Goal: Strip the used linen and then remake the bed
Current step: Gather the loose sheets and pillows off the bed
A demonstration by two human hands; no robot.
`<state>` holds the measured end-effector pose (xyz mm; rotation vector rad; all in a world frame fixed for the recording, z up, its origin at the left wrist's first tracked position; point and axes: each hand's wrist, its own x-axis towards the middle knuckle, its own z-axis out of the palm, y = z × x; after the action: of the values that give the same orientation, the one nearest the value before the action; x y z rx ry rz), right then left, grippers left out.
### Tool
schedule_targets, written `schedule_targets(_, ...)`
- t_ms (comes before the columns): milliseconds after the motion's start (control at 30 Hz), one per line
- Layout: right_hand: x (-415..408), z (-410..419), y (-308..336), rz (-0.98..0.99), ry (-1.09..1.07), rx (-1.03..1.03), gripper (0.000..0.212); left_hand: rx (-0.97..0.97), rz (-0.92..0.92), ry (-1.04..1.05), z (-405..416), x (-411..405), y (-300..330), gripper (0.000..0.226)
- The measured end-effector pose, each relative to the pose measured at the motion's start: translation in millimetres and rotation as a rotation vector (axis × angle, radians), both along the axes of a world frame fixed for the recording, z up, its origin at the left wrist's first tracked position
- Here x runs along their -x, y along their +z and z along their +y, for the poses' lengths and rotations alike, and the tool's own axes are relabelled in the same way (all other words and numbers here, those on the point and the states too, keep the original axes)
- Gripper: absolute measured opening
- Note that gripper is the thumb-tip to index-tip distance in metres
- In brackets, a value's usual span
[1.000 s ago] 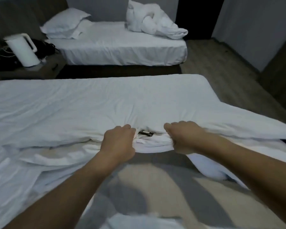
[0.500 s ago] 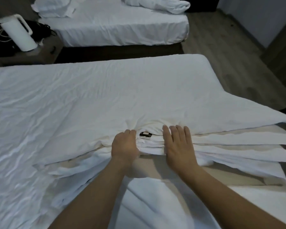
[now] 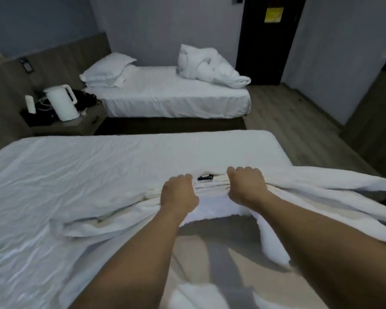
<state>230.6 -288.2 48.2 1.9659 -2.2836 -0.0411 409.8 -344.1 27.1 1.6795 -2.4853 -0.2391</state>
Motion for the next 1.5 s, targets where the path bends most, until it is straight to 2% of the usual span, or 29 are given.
schedule_targets(167, -47.6, -0.5, 171.2, -0.031, 0.157, 0.131, 0.025, 0.109, 0.071, 0.031, -1.5, -55.0, 166.4, 0.022)
schedule_targets(300, -111.1, 40.5, 295.4, -0.078, 0.291, 0.013, 0.029, 0.169, 0.034, 0.016, 41.5, -132.2, 277.3, 0.026)
schedule_targets(400, -165.3, 73.1, 353.8, -0.088, 0.332, -0.014, 0.031, 0.204, 0.021, 0.012, 90.8, -194.3, 333.6, 0.017)
schedule_targets(500, -224.6, 98.5, 380.7, -0.107, 0.403, -0.036, 0.031, 0.218, 0.018, 0.067, 141.4, -256.3, 364.4, 0.024)
schedule_targets(567, -266.0, 107.8, 384.8, -0.120, 0.457, -0.065, 0.032, 0.184, 0.002, 0.142, 169.8, -295.6, 371.3, 0.014)
schedule_targets(733, -370.9, 114.2, 362.7, -0.136, 0.628, -0.139, 0.034, 0.086, -0.020, 0.339, 226.1, -388.9, 359.6, 0.013)
schedule_targets(933, -516.9, 65.6, 313.3, -0.118, 0.818, -0.160, 0.051, -0.031, -0.006, 0.533, 224.6, -523.0, 314.3, 0.022)
schedule_targets(1100, -672.6, -21.7, 279.5, -0.076, 0.921, -0.189, 0.044, -0.030, 0.116, 0.637, 162.7, -660.0, 278.8, 0.016)
schedule_targets(1200, -775.6, -96.1, 267.5, -0.033, 1.002, -0.182, 0.038, 0.010, 0.187, 0.704, 101.0, -750.6, 262.1, 0.030)
schedule_targets(1367, -894.9, -183.5, 271.2, 0.040, 1.092, 0.012, 0.049, 0.109, 0.173, 0.826, 20.0, -849.5, 257.9, 0.038)
schedule_targets(1500, -942.9, -240.0, 242.8, 0.094, 1.170, 0.229, 0.052, 0.178, 0.074, 0.858, -37.2, -888.0, 229.8, 0.045)
